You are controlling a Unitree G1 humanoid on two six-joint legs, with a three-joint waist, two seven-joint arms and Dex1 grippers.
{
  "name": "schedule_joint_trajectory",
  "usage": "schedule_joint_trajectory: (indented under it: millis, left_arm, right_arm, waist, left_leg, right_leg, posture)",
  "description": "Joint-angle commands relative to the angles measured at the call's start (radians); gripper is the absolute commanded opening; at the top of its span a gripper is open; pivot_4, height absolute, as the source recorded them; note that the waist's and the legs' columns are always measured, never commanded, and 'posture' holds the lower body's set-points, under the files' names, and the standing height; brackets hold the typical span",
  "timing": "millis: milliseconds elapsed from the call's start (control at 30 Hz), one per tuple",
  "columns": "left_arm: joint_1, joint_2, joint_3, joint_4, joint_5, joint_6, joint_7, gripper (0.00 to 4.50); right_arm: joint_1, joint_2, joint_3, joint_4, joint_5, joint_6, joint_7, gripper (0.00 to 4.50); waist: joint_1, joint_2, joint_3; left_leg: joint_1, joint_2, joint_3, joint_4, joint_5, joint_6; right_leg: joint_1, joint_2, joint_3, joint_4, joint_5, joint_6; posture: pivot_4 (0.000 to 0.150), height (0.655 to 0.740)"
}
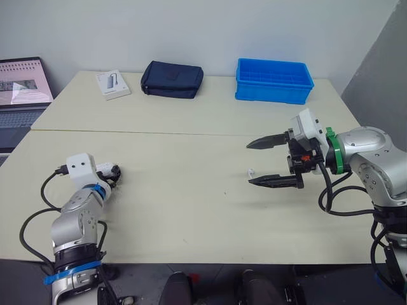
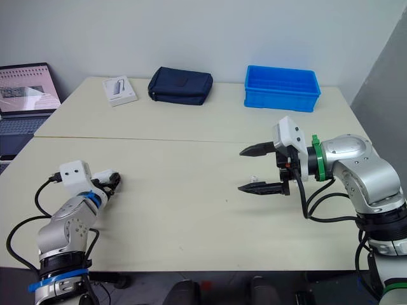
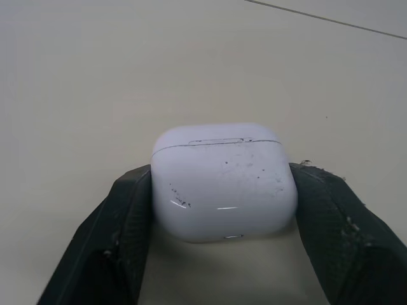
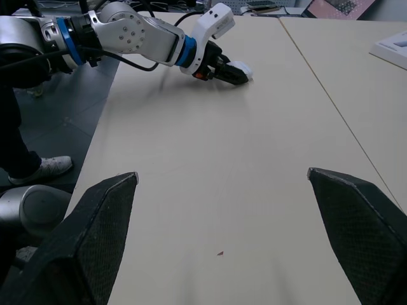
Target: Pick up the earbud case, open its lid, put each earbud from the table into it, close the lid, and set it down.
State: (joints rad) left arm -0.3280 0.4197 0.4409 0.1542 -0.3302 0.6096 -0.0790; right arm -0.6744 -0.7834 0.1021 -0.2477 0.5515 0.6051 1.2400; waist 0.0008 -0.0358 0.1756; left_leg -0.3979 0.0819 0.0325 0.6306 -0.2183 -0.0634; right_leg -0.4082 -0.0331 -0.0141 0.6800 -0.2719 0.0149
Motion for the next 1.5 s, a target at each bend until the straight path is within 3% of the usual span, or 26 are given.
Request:
schedule_joint_trajectory:
  millis: [33,300,433,600,800,1033,1433,1500]
  left_arm:
    - [0.039,0.019,-0.027,-0.021,-0.009,0.003,-0.074,2.8]
    - [0.19,0.101,-0.338,-0.241,-0.009,-0.248,-0.577,2.8]
    - [0.192,0.065,-0.436,-0.3,0.0,-0.429,-0.701,2.8]
    - [0.15,0.055,-0.564,-0.268,0.056,-0.701,-0.882,2.8]
    - [0.06,0.028,-0.591,-0.167,0.056,-0.893,-0.976,2.8]
    - [0.024,-0.007,-0.599,-0.131,0.045,-0.977,-1.008,2.8]
    - [0.027,-0.029,-0.607,-0.132,0.045,-0.992,-1.014,2.8]
    - [0.027,-0.031,-0.611,-0.132,0.044,-0.998,-1.017,2.8]
  right_arm:
    - [-0.013,-0.011,-0.027,-0.047,0.011,0.0,-0.01,4.5]
    - [0.11,-0.089,-0.099,-0.128,0.048,0.075,-0.049,4.5]
    - [0.199,-0.102,-0.132,-0.225,0.128,0.227,-0.142,4.5]
    - [0.221,0.058,-0.177,-0.293,0.356,0.556,-0.426,4.5]
    - [0.207,0.227,-0.244,-0.24,0.515,0.773,-0.666,4.5]
    - [0.172,0.364,-0.262,-0.173,0.615,0.863,-0.827,4.5]
    - [0.128,0.4,-0.243,-0.067,0.671,0.881,-0.873,4.5]
    - [0.124,0.4,-0.238,-0.055,0.67,0.881,-0.87,4.1]
  waist:
    - [-0.001,0.0,0.0]
    - [0.018,0.0,0.0]
    - [0.02,-0.001,0.0]
    - [0.002,-0.001,0.0]
    - [-0.001,-0.001,0.0]
    - [-0.003,-0.001,0.0]
    - [-0.004,0.0,0.001]
    - [-0.004,0.0,0.001]
  left_leg:
    - [0.0,0.0,0.0,0.0,0.0,0.0]
    - [-0.003,-0.001,0.002,-0.001,0.0,0.0]
    - [-0.004,-0.001,0.003,-0.001,0.0,0.0]
    - [-0.002,0.001,0.001,-0.001,0.0,0.0]
    - [-0.003,0.001,0.0,0.0,0.0,0.0]
    - [-0.004,0.001,0.0,-0.001,0.0,0.001]
    - [-0.004,0.002,-0.001,-0.001,0.0,0.001]
    - [-0.004,0.002,-0.001,-0.001,0.0,0.001]
  right_leg:
    - [0.0,0.0,0.0,0.0,0.0,0.0]
    - [-0.001,-0.003,-0.001,-0.004,0.001,-0.002]
    - [-0.001,-0.004,0.0,-0.007,0.002,-0.001]
    - [-0.002,0.001,0.001,-0.002,0.0,-0.001]
    - [-0.002,0.002,0.001,-0.001,0.0,0.001]
    - [-0.002,0.003,0.001,-0.003,0.0,0.002]
    - [-0.002,0.003,0.001,-0.003,-0.001,0.002]
    - [-0.002,0.004,0.001,-0.003,-0.001,0.002]
  posture:
    - [0.15,0.7324]
    - [0.15,0.7324]
    - [0.15,0.7324]
    - [0.15,0.7324]
    - [0.15,0.7324]
    - [0.15,0.7324]
    - [0.15,0.7324]
    - [0.15,0.7324]
